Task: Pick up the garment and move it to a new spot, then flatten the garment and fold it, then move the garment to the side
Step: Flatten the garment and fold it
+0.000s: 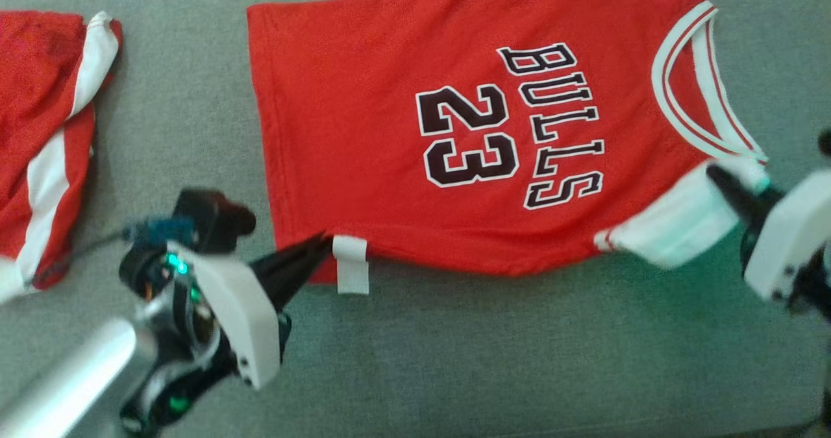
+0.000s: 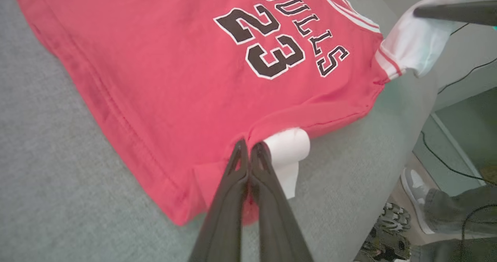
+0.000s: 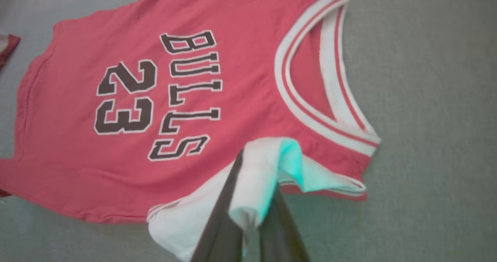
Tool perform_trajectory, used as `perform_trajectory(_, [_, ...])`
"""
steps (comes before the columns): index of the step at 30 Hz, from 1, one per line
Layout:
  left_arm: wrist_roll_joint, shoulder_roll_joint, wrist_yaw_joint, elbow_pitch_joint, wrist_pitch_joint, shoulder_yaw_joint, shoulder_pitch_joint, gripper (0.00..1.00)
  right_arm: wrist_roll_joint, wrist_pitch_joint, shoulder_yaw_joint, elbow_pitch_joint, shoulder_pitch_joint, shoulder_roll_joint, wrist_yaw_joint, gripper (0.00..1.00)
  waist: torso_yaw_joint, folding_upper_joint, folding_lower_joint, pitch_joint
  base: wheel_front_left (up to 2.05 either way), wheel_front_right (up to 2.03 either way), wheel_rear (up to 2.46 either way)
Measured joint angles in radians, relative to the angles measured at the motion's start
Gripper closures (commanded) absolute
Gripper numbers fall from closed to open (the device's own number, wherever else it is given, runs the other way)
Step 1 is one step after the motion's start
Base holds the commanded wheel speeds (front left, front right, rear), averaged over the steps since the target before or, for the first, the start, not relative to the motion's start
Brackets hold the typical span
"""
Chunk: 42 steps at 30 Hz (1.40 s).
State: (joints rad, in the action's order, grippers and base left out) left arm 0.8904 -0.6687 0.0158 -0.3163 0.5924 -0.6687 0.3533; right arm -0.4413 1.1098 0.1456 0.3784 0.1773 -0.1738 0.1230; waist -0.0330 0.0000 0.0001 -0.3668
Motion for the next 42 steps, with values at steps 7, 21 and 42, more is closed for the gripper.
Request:
perform_trajectory(7, [0.085, 0.053, -0.006, 0.096, 0.086, 0.022, 0.108, 1.0, 0.022, 0.052, -0.029, -0.091, 0.136, -0.038, 0.0, 1.0, 0.014, 0.0, 0.0001, -0.03, 0.0, 0.0, 0.0])
perform_trajectory(21, [0.086, 0.08, 0.003, 0.219, 0.091, 0.032, 0.172, 0.0, 0.083, -0.097, -0.064, -0.204, 0.242, -0.042, 0.0, 0.0, 0.017, 0.0, -0.0001, -0.061, 0.0, 0.0, 0.0])
perform_trajectory(42, [0.104, 0.043, 0.126, 0.075, -0.1, 0.132, -0.1, 0.0, 0.197, -0.212, -0.003, -0.231, 0.053, -0.152, 0.0, 0.0, -0.001, 0.0, -0.0001, -0.117, 0.0, 0.0, 0.0])
